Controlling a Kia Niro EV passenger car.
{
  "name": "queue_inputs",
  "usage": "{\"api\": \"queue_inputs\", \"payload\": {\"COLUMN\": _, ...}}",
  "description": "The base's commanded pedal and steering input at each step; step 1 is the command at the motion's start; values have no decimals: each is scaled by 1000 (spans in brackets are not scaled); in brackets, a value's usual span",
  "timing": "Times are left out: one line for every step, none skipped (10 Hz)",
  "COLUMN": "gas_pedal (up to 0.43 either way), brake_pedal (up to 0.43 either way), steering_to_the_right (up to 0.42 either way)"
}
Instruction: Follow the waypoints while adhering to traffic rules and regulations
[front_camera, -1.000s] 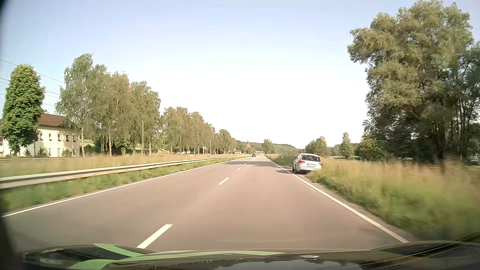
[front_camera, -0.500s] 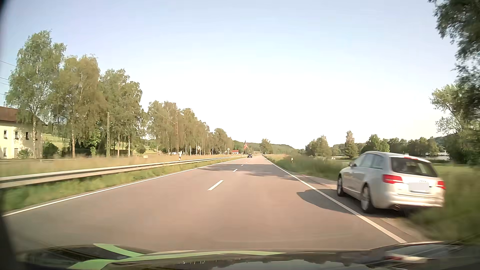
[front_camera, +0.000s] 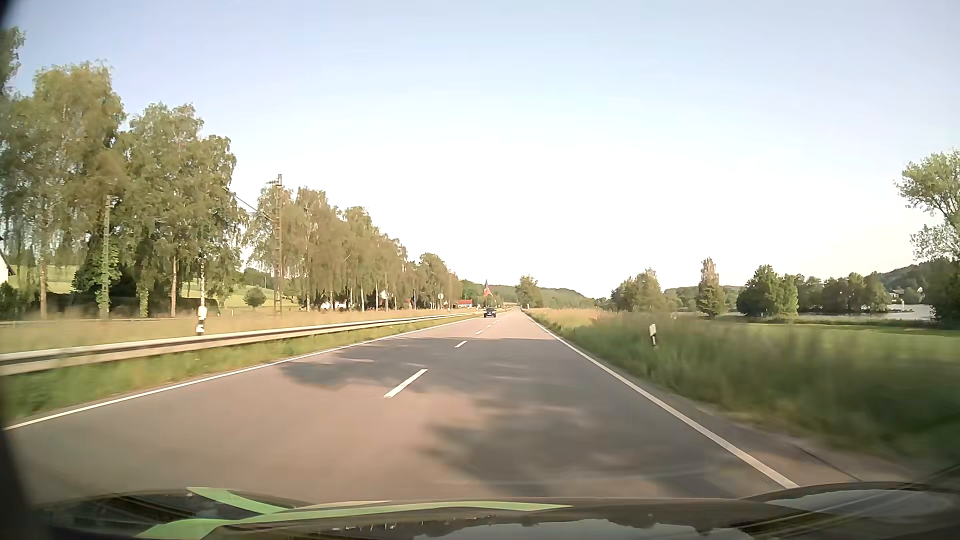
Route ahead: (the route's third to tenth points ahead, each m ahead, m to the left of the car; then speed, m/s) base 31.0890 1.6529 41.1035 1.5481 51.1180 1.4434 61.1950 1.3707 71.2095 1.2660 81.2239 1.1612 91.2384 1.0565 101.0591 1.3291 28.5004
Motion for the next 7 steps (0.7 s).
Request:
{"api": "queue_inputs", "payload": {"gas_pedal": 209, "brake_pedal": 0, "steering_to_the_right": 1}}
{"api": "queue_inputs", "payload": {"gas_pedal": 209, "brake_pedal": 0, "steering_to_the_right": 0}}
{"api": "queue_inputs", "payload": {"gas_pedal": 220, "brake_pedal": 0, "steering_to_the_right": -2}}
{"api": "queue_inputs", "payload": {"gas_pedal": 228, "brake_pedal": 0, "steering_to_the_right": -3}}
{"api": "queue_inputs", "payload": {"gas_pedal": 228, "brake_pedal": 0, "steering_to_the_right": -4}}
{"api": "queue_inputs", "payload": {"gas_pedal": 228, "brake_pedal": 0, "steering_to_the_right": -5}}
{"api": "queue_inputs", "payload": {"gas_pedal": 228, "brake_pedal": 0, "steering_to_the_right": -5}}
